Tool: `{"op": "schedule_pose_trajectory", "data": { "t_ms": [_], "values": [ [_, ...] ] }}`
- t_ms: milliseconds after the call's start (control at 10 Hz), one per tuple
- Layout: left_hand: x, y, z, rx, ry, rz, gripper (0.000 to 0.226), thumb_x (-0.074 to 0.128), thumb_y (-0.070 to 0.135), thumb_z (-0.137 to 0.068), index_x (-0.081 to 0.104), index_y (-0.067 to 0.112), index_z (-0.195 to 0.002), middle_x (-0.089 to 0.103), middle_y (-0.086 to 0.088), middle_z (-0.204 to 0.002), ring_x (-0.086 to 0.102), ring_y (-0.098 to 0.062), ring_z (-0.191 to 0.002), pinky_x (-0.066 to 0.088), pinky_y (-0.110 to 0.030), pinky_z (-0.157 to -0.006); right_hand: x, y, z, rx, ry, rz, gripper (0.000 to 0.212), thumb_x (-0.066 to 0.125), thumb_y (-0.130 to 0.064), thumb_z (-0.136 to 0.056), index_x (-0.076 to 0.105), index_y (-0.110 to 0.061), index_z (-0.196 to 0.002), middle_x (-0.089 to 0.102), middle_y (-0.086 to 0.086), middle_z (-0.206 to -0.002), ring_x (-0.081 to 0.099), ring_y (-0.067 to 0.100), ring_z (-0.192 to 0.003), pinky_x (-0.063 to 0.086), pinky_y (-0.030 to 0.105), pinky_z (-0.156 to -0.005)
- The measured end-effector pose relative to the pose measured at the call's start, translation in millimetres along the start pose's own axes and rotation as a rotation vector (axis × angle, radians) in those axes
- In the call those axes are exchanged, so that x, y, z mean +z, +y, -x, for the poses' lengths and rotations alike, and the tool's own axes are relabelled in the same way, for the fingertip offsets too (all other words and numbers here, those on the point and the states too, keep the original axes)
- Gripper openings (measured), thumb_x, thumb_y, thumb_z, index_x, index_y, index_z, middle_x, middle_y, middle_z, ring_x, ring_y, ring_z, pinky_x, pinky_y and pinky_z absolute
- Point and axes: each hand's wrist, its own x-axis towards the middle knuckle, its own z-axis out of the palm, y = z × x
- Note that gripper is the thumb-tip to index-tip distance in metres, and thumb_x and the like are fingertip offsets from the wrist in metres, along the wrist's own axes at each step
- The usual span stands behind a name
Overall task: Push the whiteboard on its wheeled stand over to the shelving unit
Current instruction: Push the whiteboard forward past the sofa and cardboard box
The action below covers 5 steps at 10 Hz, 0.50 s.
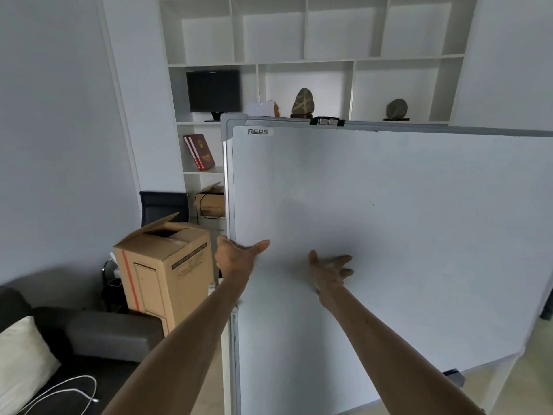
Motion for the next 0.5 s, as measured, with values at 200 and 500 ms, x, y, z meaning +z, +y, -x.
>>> {"op": "schedule_pose_trajectory", "data": {
  "t_ms": [200,500],
  "values": [
    [37,6,-39,-0.002,-0.025,0.022,0.079,0.087,0.056,-0.052,0.055,0.003,-0.100,0.064,-0.001,-0.079,0.065,-0.016,-0.072,0.060,-0.042,-0.082,10,-11,-57,-0.030,-0.016,-0.048,0.113,0.062,-0.066,-0.077,-0.018,-0.036,-0.151,-0.020,0.005,-0.165,0.000,0.037,-0.153,0.028,0.060,-0.117],
    [82,22,-82,0.008,-0.001,0.022,0.067,0.087,0.043,-0.061,0.047,0.006,-0.100,0.049,0.000,-0.073,0.047,-0.013,-0.064,0.038,-0.021,-0.051,21,-29,-121,-0.030,-0.046,-0.048,0.114,0.060,-0.070,-0.076,-0.022,-0.038,-0.149,-0.024,0.003,-0.164,0.002,0.032,-0.154,0.027,0.060,-0.118]
  ]
}}
